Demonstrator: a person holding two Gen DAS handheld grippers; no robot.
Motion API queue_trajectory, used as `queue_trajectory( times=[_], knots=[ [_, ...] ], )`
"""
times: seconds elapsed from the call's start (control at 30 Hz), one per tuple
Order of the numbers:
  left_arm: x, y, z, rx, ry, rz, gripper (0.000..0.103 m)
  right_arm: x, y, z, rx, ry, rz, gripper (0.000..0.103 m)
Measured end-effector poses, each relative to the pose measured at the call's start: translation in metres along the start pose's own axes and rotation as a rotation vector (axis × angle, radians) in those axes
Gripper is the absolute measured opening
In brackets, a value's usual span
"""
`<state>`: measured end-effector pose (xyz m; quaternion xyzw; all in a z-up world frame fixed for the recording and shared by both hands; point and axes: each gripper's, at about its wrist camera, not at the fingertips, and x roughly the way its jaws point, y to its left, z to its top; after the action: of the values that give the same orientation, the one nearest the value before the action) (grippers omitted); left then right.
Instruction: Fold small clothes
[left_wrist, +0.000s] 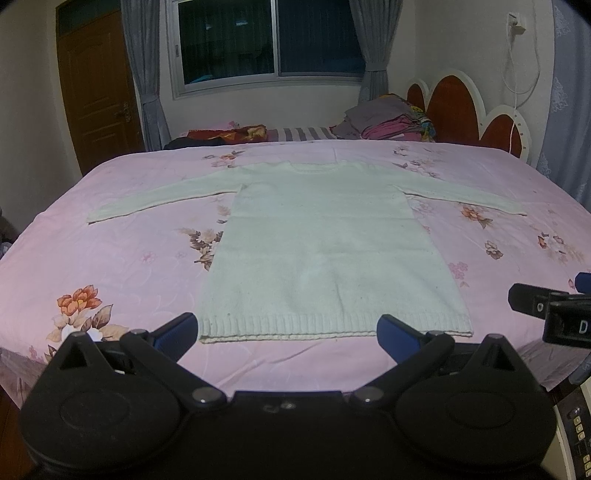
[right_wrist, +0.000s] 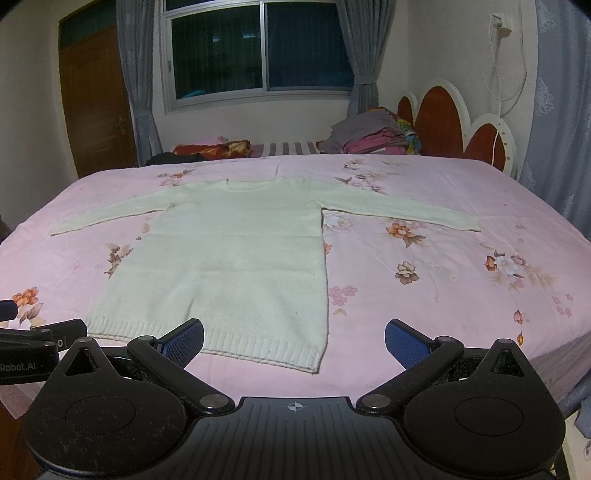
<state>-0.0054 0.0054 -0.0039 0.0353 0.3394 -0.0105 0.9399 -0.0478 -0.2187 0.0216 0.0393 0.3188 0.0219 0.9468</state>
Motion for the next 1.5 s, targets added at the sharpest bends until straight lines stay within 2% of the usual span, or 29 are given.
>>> queue_trajectory(
  times=[0.73, 1.1, 1.5],
  knots=[
    [0.003, 0.002, -0.002, -0.009, 0.013, -0.004, 0.103, 0.001, -0.002, -0.001, -0.007, 0.011, -0.007, 0.103],
    [0.018, 0.007, 0.004, -0.009, 0.021, -0.009, 0.103, 0.013, -0.004, 0.005, 0.008, 0.018, -0.018, 0.103],
    [0.066, 0.032, 0.048, 0.005, 0.010, -0.047, 0.103, 0.058, 0.002, 0.041, 0.047, 0.006, -0.073, 0.103]
  ],
)
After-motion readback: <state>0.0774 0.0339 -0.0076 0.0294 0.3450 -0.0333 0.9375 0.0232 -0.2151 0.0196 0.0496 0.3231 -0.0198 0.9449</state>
